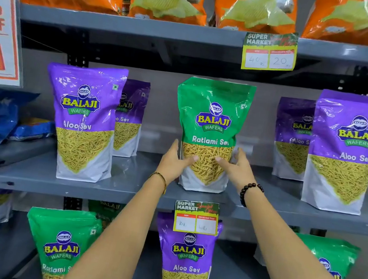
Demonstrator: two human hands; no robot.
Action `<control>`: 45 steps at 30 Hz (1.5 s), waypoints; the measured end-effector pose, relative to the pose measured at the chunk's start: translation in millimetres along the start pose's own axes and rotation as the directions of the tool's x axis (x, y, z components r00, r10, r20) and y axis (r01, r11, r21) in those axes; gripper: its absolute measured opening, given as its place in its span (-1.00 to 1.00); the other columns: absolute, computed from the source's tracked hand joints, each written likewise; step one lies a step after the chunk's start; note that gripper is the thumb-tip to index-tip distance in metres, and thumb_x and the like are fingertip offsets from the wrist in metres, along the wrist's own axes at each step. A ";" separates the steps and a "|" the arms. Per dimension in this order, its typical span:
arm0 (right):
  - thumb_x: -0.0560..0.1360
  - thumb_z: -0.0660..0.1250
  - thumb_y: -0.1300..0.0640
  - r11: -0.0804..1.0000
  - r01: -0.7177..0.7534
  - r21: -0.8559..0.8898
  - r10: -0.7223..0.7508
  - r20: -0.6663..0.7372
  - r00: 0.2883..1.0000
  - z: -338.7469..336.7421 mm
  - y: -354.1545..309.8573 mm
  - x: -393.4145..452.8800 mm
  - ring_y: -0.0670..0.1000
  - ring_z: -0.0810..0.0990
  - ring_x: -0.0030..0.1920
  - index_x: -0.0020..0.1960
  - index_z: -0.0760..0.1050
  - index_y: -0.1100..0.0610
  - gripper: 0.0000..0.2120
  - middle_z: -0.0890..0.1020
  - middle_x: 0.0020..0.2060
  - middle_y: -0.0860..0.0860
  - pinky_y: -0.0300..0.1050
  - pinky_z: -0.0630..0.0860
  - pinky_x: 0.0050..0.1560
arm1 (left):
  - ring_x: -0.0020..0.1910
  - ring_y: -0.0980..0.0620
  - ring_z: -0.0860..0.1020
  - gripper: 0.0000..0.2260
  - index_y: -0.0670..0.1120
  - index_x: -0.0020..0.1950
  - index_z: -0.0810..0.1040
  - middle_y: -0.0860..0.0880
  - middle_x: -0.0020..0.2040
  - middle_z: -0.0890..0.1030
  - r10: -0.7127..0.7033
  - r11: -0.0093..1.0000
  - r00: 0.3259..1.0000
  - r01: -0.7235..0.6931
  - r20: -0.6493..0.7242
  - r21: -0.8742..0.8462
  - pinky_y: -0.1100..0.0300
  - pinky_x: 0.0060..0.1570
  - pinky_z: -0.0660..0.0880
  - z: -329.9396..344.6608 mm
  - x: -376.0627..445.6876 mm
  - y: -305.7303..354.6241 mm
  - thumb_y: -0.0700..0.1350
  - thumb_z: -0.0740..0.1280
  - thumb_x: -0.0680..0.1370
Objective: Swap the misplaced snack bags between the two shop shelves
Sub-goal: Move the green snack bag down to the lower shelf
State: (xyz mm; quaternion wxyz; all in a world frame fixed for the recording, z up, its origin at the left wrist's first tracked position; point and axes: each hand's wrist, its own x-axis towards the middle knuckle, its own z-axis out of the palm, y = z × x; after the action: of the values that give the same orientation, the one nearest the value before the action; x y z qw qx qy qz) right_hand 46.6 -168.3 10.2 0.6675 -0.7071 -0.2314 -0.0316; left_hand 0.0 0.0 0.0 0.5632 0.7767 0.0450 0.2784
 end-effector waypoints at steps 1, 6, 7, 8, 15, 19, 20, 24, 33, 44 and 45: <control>0.45 0.34 0.26 0.999 0.010 0.041 -0.011 0.014 1.000 1.4 -0.9 0.4 0.09 0.42 0.32 0.38 0.19 0.29 -0.43 0.41 0.35 0.15 -0.08 0.38 0.22 | 0.35 -0.12 0.40 -0.23 -0.05 0.41 0.24 -0.11 0.38 0.44 0.027 0.999 1.000 -0.027 0.010 -0.022 -0.13 0.38 0.31 0.8 0.1 -1.1 0.09 0.49 0.30; 0.41 0.37 0.31 0.997 0.025 0.072 -0.024 -0.020 1.000 0.9 -0.4 4.2 0.01 0.46 0.06 0.27 0.33 0.28 -0.54 0.50 0.05 0.08 -0.09 0.41 0.08 | 0.19 -0.10 0.52 -0.57 -0.03 0.18 0.41 -0.09 0.16 0.57 0.052 0.997 0.999 -0.053 -0.015 -0.054 -0.13 0.28 0.43 7.2 -3.0 -0.7 -0.16 0.47 0.37; 0.40 0.39 0.31 0.997 0.037 0.062 -0.035 -0.020 0.999 -0.6 -0.1 4.3 0.01 0.46 0.05 0.26 0.35 0.28 -0.54 0.50 0.03 0.07 -0.08 0.42 0.09 | 0.18 -0.10 0.52 -0.55 -0.06 0.18 0.41 -0.12 0.18 0.56 0.059 0.997 0.998 -0.060 -0.024 -0.054 -0.13 0.27 0.45 8.1 -3.0 0.3 -0.17 0.48 0.36; 0.39 0.40 0.30 0.998 0.045 0.048 -0.044 -0.026 0.999 -2.4 1.0 5.1 0.02 0.47 0.04 0.25 0.38 0.28 -0.54 0.50 0.02 0.07 -0.05 0.44 0.12 | 0.18 -0.11 0.53 -0.53 -0.08 0.20 0.40 -0.14 0.19 0.56 0.069 0.996 0.997 -0.070 -0.029 -0.051 -0.12 0.25 0.46 8.9 -4.4 2.4 -0.18 0.49 0.35; 0.29 0.50 0.21 0.997 0.078 0.029 -0.076 -0.061 0.995 -14.0 2.6 -9.6 0.12 0.52 0.15 0.20 0.39 0.24 -0.47 0.55 0.18 0.18 0.11 0.45 0.26 | 0.07 0.00 0.50 -0.55 -0.14 0.19 0.41 -0.07 0.10 0.54 0.105 0.993 0.993 -0.107 -0.046 -0.056 0.07 0.15 0.47 7.8 -25.0 13.7 -0.24 0.47 0.36; 0.24 0.54 0.16 0.991 0.110 0.077 -0.105 -0.067 0.992 -24.2 3.7 -25.2 0.13 0.48 0.24 0.17 0.37 0.20 -0.42 0.50 0.24 0.18 0.12 0.43 0.29 | 0.09 -0.03 0.52 -0.54 -0.14 0.18 0.41 -0.12 0.13 0.55 0.123 0.988 0.992 -0.123 -0.010 -0.096 0.03 0.16 0.49 4.1 -40.5 17.8 -0.23 0.49 0.34; 0.24 0.54 0.18 0.987 0.118 0.107 -0.112 -0.061 0.992 -26.6 3.9 -28.9 0.12 0.48 0.24 0.15 0.36 0.18 -0.44 0.50 0.23 0.17 0.09 0.44 0.27 | 0.10 -0.03 0.52 -0.52 -0.17 0.20 0.40 -0.14 0.14 0.55 0.126 0.985 0.992 -0.125 -0.003 -0.115 0.05 0.16 0.49 3.9 -45.0 19.5 -0.23 0.48 0.34; 0.28 0.49 0.32 0.961 0.126 0.247 -0.117 -0.050 0.992 -37.8 1.6 -47.3 0.01 0.61 -0.01 0.08 0.35 0.15 -0.53 0.60 0.03 0.10 -0.08 0.58 0.01 | 0.19 -0.11 0.52 -0.46 -0.17 0.22 0.38 -0.19 0.21 0.54 0.119 0.978 0.993 -0.116 0.006 -0.173 -0.06 0.24 0.48 7.4 -62.6 22.9 -0.19 0.51 0.31; -0.03 0.63 0.04 0.961 0.052 0.271 -0.104 0.181 0.978 -84.6 8.1 -107.0 -0.07 0.67 -0.04 0.06 0.50 0.05 -0.31 0.72 -0.10 -0.09 -0.16 0.60 -0.06 | 0.20 -0.07 0.52 -0.42 -0.01 0.15 0.40 -0.06 0.13 0.55 0.166 0.960 0.985 -0.153 0.038 -0.235 -0.10 0.24 0.47 39.5 -123.5 18.8 -0.09 0.58 0.22; 0.00 0.64 0.05 0.962 -0.235 0.137 0.202 0.219 0.954 -132.5 134.4 -167.5 0.01 0.65 0.02 0.10 0.51 0.11 -0.30 0.69 -0.02 -0.04 -0.12 0.61 -0.02 | 0.28 -0.06 0.47 -0.19 0.16 0.23 0.41 -0.06 0.28 0.50 -0.066 0.977 0.978 0.104 0.197 -0.187 -0.16 0.25 0.45 120.5 -187.8 -106.4 0.20 0.59 0.03; 0.04 0.63 0.08 0.958 -0.263 0.118 0.235 0.210 0.949 -134.1 149.4 -171.0 0.04 0.64 0.05 0.10 0.51 0.11 -0.34 0.69 -0.02 -0.02 -0.13 0.61 -0.03 | 0.29 -0.06 0.46 -0.18 0.16 0.24 0.39 -0.06 0.29 0.50 -0.093 0.979 0.975 0.127 0.202 -0.162 -0.17 0.24 0.45 128.6 -190.5 -122.2 0.21 0.59 0.03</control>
State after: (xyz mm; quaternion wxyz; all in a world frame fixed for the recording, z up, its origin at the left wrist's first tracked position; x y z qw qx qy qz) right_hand -15.1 -345.8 -174.8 0.6899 -0.6801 -0.2056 0.1387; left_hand -68.2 -138.2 -209.8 0.6452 0.7442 0.0086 0.1727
